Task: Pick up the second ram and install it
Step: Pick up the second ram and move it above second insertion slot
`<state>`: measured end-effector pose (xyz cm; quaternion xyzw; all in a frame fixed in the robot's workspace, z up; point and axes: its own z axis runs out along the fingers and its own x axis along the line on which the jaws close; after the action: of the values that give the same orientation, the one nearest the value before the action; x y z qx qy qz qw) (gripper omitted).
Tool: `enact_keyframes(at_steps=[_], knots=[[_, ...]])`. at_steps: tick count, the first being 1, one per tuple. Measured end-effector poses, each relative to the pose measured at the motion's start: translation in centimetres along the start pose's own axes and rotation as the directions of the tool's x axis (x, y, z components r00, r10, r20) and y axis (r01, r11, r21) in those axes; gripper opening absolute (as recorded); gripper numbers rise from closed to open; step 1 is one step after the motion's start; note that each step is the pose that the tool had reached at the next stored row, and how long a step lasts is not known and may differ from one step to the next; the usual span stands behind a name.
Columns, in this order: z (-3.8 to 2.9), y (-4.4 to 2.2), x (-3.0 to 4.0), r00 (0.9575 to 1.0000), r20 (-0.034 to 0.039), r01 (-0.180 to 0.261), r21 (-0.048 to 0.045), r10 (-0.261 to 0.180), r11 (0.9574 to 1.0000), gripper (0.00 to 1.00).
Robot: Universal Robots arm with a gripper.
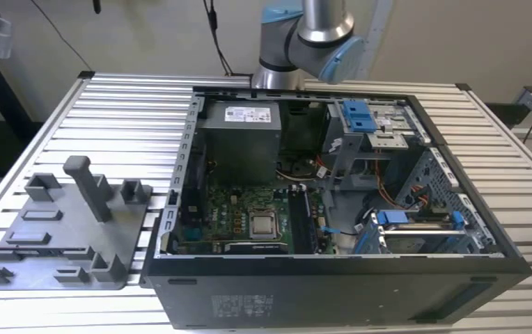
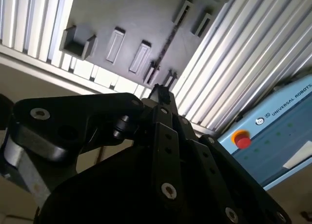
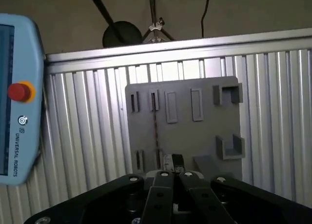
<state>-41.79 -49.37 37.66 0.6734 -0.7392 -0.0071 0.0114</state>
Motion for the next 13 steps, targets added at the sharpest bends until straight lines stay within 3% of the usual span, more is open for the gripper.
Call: enact_keyframes(at_steps=[6,13], knots=[[0.06,-0.01,0.00,0.9978,-0.0018,0.066,0.0003,-0.066,0.9978,0.11],[0.15,-0.01,0.00,0.9909,-0.0036,0.134,0.0007,-0.134,0.9909,0.11]])
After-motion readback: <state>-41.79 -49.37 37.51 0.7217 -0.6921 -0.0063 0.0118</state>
